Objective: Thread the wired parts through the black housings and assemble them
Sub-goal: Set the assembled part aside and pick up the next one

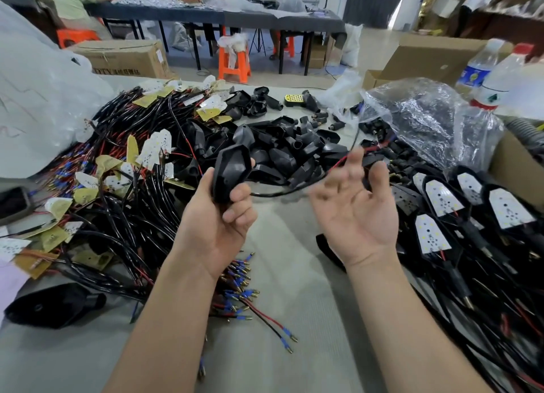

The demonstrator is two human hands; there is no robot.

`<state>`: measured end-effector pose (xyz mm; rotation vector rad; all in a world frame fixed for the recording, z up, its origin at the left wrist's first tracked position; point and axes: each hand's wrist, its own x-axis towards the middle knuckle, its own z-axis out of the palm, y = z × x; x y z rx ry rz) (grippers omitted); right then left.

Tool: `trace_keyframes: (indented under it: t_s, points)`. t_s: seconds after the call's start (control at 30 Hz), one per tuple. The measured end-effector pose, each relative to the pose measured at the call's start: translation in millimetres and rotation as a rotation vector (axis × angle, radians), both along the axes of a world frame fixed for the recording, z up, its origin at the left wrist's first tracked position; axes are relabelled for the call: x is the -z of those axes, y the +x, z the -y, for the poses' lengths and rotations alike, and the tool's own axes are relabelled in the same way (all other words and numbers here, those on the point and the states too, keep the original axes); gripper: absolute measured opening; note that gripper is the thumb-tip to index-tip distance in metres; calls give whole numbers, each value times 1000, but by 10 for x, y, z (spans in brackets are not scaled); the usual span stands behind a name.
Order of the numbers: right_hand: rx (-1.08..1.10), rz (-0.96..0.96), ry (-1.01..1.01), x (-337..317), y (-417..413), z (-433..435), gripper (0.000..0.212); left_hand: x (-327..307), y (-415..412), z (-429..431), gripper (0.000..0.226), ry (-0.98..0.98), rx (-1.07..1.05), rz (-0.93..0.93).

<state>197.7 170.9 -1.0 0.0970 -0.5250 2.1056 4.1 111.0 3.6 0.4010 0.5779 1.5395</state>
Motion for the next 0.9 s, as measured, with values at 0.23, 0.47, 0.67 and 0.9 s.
trace_keyframes:
  t_s: [0.23, 0.47, 0.67, 0.9]
  points:
    - [766, 1130, 316, 12, -309, 16, 51, 49, 4, -27, 35, -161, -106, -171]
    - [705, 1305, 677, 107, -535, 169, 27, 109, 22, 0, 45, -311, -135, -613]
    - [624, 1374, 400, 110, -543, 159, 46, 114, 32, -17, 44, 118, -60, -631]
    - [703, 1590, 513, 74, -528, 96, 47, 140, -87, -28, 47, 105, 6, -270]
